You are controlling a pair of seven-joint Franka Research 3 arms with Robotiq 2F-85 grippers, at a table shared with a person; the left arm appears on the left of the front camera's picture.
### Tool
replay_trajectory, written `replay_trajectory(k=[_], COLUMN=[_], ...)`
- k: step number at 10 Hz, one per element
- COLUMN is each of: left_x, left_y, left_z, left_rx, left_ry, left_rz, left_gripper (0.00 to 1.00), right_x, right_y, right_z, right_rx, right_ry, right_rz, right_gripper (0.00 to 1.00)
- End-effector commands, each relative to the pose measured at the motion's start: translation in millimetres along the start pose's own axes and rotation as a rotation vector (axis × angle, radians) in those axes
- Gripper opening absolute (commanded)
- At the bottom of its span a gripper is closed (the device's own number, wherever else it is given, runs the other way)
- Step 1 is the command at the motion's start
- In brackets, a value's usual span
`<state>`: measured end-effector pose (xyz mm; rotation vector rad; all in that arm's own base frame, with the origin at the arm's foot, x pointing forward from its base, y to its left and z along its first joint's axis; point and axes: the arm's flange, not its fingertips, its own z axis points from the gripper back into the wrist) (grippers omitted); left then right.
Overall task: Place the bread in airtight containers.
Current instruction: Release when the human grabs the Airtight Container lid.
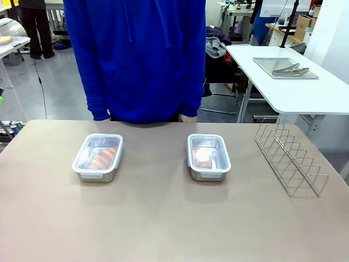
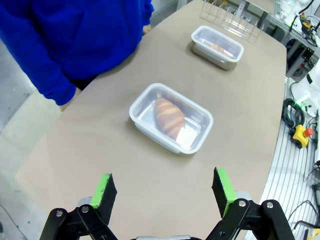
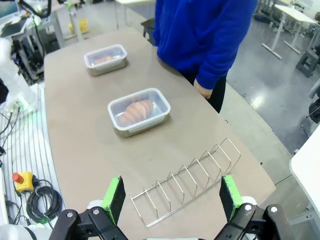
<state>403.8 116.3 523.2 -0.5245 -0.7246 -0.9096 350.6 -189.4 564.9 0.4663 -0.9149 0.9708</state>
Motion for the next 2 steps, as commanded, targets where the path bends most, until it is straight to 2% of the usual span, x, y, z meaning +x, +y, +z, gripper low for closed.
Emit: replay_trajectory(k=[1,2], left_x=[0.9,0.9], left_y=[-1.4,-1.4], left_z=[1.0,1.0], left_rx=[-0.007,-0.007], left_ry=[0.008,0.008], left_rz=[-0.017,-0.017], left_gripper=[1.00,1.00], right_x=[4.0,4.0], right_y=[-1.3,-1.3], right_z=[1.8,1.8], right_rx=[-0.001,-0.001], right_ry=[-0.015,-0.015], right_rz=[0.001,0.001], right_gripper=[1.00,1.00])
